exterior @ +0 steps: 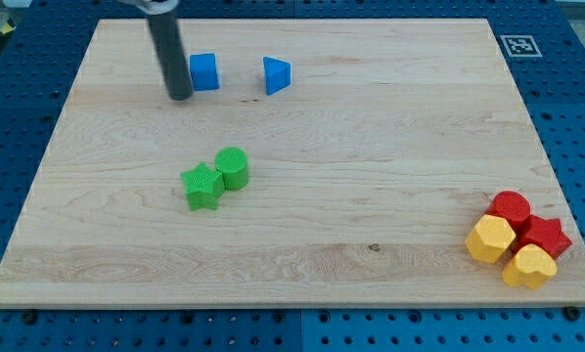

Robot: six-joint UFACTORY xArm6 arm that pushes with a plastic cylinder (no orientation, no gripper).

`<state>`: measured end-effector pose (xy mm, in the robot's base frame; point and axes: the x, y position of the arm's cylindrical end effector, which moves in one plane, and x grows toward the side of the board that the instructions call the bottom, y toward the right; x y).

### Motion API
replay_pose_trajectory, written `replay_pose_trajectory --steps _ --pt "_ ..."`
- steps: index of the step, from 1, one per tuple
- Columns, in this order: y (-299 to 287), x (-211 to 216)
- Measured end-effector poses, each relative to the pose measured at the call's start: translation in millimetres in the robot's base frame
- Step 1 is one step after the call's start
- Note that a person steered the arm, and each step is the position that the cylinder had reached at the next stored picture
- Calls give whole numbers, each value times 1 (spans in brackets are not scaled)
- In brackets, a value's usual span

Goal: Move the blue cube to the left of the triangle

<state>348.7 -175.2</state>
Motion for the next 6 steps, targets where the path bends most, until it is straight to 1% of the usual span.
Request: replay_pose_trajectory --steps 1,2,3,4,5,6 --pt "-31 -36" --pt "-32 -51" --pt "-32 -41" --pt "-29 -40" --pt "-17 -40" --pt "7 -40"
